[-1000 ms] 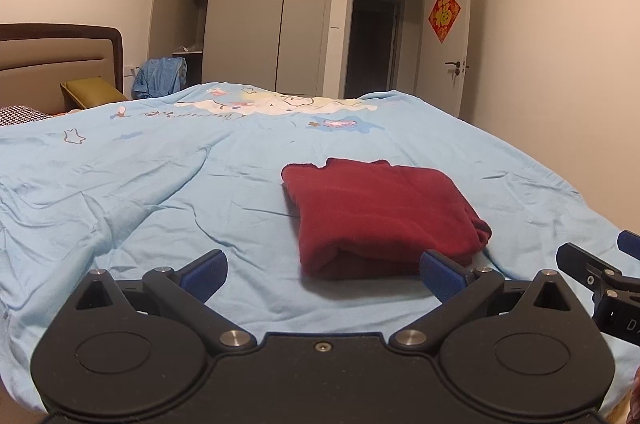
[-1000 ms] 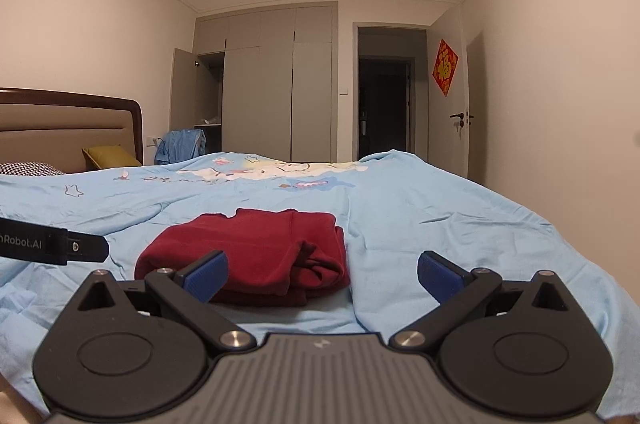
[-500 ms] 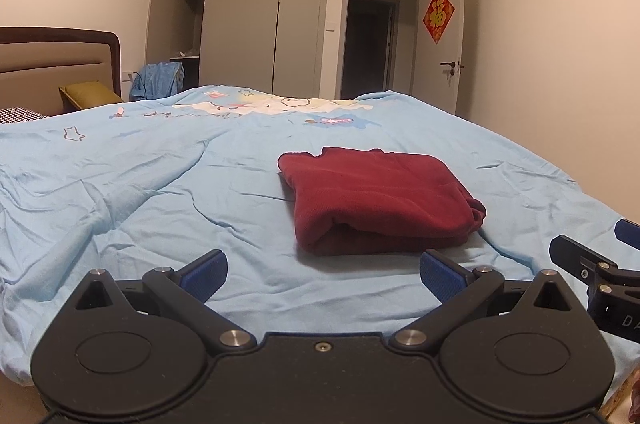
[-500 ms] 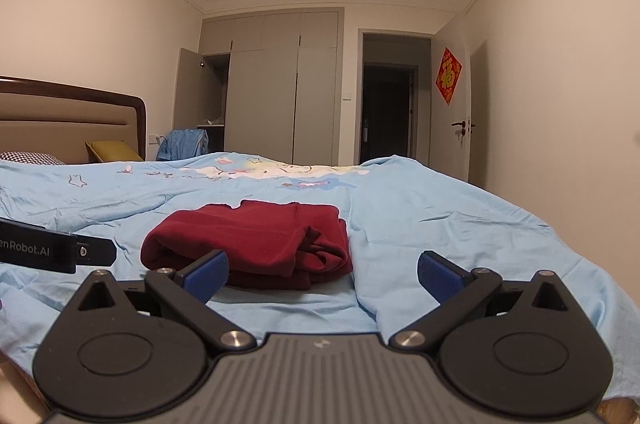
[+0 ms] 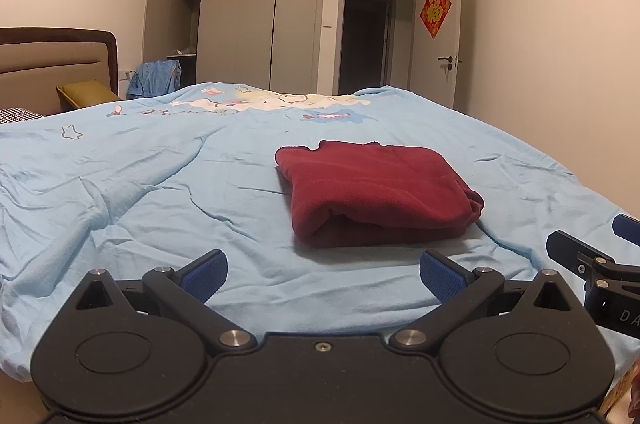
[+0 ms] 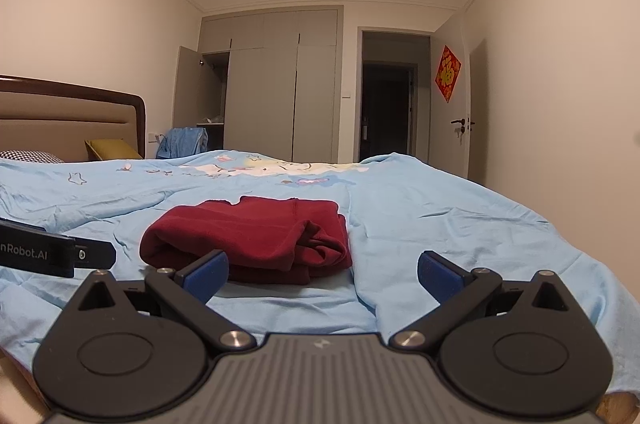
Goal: Fold small clothes
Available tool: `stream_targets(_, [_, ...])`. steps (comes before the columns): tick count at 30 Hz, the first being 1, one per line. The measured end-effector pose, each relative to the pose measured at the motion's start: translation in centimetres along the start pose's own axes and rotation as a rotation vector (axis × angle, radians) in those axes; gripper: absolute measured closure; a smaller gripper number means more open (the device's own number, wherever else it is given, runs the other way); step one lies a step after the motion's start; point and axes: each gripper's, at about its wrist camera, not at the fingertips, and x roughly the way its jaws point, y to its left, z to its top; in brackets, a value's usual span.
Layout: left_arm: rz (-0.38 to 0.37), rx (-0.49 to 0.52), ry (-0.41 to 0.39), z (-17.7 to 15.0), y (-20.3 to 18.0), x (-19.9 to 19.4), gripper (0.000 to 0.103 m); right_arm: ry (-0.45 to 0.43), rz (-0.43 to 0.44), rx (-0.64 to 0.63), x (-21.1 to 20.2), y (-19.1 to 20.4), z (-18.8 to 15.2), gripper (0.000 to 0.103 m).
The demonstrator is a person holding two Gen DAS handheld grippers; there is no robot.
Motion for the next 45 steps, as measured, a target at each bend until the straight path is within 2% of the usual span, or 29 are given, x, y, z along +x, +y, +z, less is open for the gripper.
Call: stream_targets(45, [-0.006, 0.003, 0.024, -0.6, -0.1, 0.6, 0.001, 0.028, -0.005, 0.013, 0.9, 0.2, -1.2, 0.0])
